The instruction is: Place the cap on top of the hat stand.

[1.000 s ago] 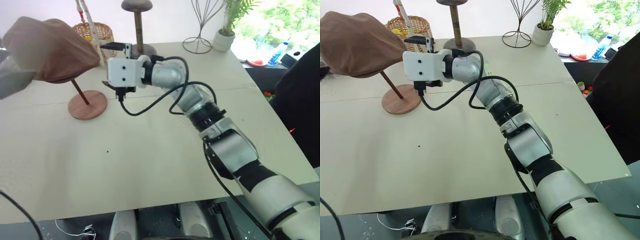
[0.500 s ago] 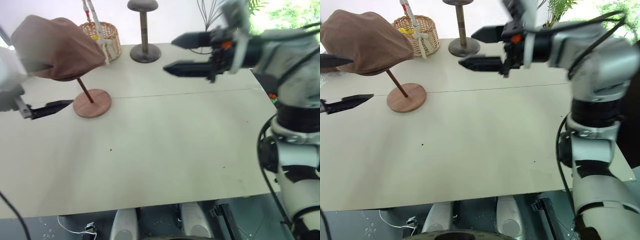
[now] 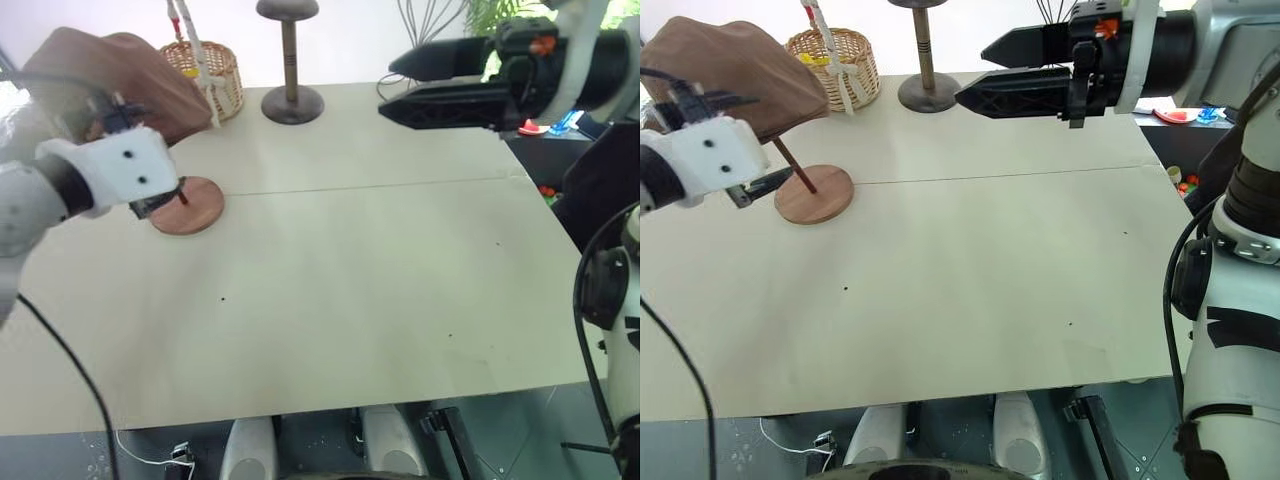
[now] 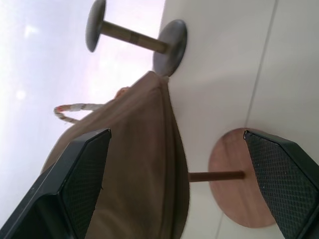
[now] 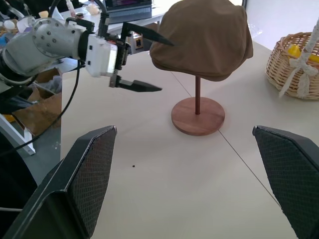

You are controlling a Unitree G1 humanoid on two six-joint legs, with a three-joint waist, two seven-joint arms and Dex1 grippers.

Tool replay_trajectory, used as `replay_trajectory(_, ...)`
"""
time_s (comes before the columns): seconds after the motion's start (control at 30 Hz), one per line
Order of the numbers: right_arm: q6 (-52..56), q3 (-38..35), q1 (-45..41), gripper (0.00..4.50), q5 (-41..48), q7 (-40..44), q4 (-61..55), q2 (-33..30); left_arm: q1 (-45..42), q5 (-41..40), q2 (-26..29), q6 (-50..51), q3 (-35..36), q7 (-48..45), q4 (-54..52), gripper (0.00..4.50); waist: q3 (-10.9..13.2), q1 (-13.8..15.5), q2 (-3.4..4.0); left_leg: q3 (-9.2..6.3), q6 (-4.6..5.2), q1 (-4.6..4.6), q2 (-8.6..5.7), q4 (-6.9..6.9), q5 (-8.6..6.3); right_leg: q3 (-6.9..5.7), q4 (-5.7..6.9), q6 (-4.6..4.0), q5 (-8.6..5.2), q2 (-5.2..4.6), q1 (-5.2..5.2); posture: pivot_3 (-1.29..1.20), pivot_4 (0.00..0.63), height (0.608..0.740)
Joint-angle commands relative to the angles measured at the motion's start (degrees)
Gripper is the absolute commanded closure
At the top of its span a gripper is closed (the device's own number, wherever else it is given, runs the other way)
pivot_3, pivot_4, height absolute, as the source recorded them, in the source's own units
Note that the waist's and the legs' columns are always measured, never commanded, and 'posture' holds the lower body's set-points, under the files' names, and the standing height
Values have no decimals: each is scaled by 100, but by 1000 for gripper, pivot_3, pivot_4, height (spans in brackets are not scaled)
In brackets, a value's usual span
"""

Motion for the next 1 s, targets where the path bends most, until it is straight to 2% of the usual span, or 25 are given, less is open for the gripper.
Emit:
replay_trajectory(0.03, -134, -63, -74, 11, 149, -116, -79, -115, -257, 775, -109, 391, -274, 358, -289, 0, 0, -6, 0, 0, 0, -3, 0, 1, 0, 0, 1, 2, 1, 0, -3, 0, 150, 728)
replay_trajectory(0.43, -177, -61, -359, 11, 487, -141, 89, -314, -425, 2059, -633, 286, -1067, 353, 187, 0, 0, 26, -1, -3, 0, -10, 0, 8, 0, 0, 4, -4, -2, 1, -8, 0, 150, 728)
replay_trajectory(0.67, -157, -84, -363, 11, 698, -268, 14, -328, -650, 2440, -1044, 125, -1157, 323, 505, 0, -1, 63, -1, -4, 1, -12, 0, 12, 0, 0, 5, -4, -2, 1, -8, 0, 150, 728)
replay_trajectory(0.77, -202, -48, -324, 0, 712, -328, 33, -327, -807, 2495, -1172, -70, -1041, 373, 639, 788, -1, 120, -1, -5, 1, -13, 0, 13, 1, 0, 8, 2, 2, 2, -9, 0, 150, 728)
replay_trajectory(1.0, -263, -30, -271, 0, 742, -341, 35, -355, -761, 2663, -1206, -312, -891, 310, 693, 4410, -1, 149, -2, -7, 1, -18, 0, 24, 1, 0, 10, 1, 2, 4, -9, 0, 150, 728)
